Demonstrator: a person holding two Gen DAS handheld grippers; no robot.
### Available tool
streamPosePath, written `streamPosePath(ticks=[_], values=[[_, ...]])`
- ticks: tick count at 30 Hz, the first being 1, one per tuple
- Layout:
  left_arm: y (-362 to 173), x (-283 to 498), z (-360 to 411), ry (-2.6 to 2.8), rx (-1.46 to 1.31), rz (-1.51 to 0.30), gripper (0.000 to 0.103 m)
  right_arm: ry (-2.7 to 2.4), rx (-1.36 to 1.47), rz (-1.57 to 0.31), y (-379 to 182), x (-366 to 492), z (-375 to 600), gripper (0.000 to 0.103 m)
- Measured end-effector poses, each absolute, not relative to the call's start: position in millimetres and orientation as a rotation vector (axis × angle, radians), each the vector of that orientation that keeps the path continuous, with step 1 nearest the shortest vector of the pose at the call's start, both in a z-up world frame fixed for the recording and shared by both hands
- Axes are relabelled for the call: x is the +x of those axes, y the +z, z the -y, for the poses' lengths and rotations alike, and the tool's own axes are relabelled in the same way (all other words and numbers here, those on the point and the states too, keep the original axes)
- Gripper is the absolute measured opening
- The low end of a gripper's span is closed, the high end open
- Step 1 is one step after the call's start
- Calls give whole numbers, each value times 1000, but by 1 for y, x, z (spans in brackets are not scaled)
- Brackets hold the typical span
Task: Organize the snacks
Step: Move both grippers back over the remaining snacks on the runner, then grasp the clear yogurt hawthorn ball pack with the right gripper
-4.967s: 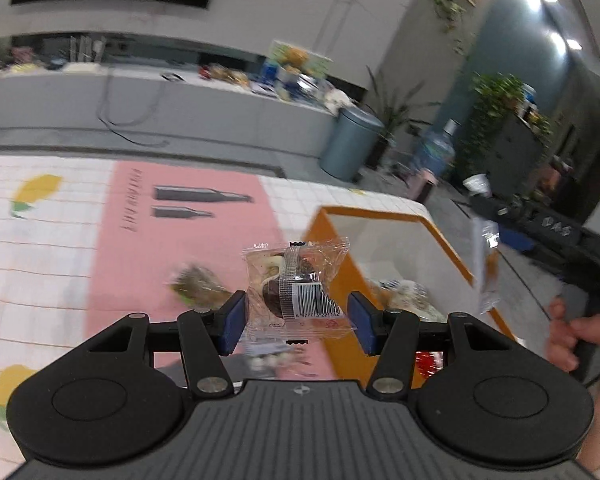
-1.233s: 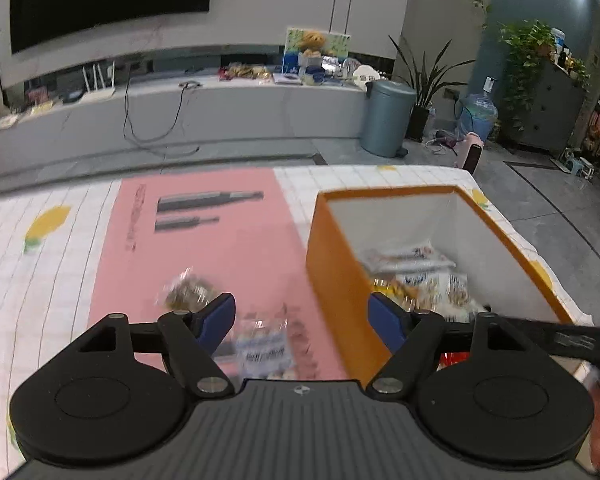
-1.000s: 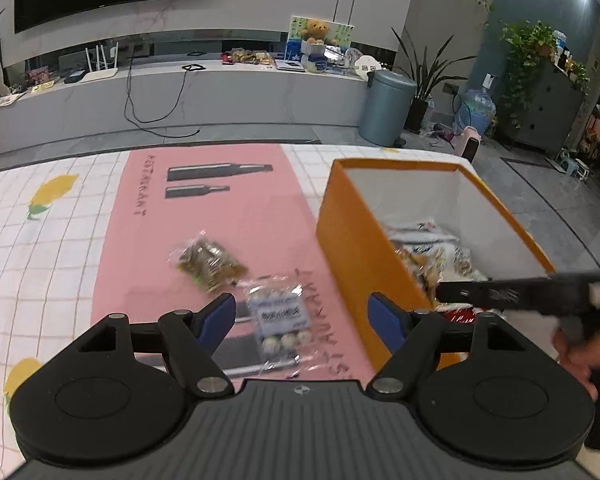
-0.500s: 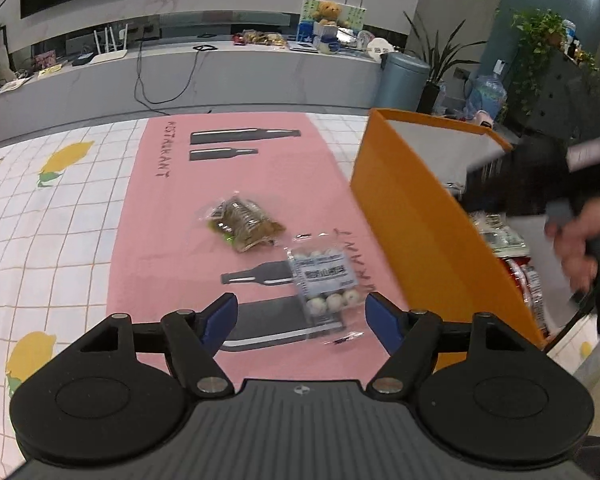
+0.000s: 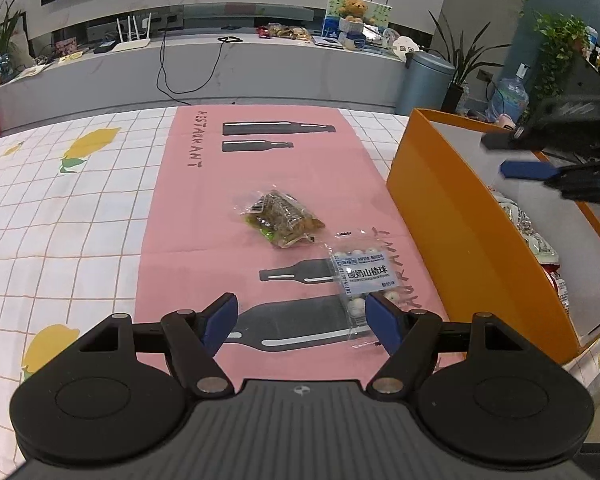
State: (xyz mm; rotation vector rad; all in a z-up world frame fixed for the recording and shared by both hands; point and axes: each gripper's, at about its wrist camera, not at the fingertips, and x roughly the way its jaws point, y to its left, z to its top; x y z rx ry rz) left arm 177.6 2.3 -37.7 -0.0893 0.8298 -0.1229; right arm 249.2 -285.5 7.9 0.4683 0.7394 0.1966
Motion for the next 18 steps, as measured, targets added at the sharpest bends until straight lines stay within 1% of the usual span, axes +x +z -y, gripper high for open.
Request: streamPosePath(ticks=[1,3,4,5,6,7,10,13,14,18], values=[[-37,177,-4,-121,-89,-828,85,220,448,-715,15,241,276,47],[-35,175,-10,-107,-86,-821,85,237,401,-657,22,225,255,62],[-35,175,-13,-98,-86,-819,85,236,383,-625,23,216,245,76],[-34,176,-18,-83,-87,-822,85,236,370,-598,22,208,235,87],[-33,176,-25,-60,-94,-827,85,238,359,-576,18,200,226,91],[-33,177,-31,-41,-102,-833,85,237,346,-558,12,194,217,93],[-34,177,-49,-8,-112,-847,86,197,300,-543,-6,181,197,93],[-36,177,-60,13,-104,-851,86,185,299,-577,-25,182,182,93],[-36,177,-61,14,-100,-851,86,187,282,-575,-29,182,177,95],[-40,179,-69,20,-112,-863,86,152,139,-534,-36,178,155,95]])
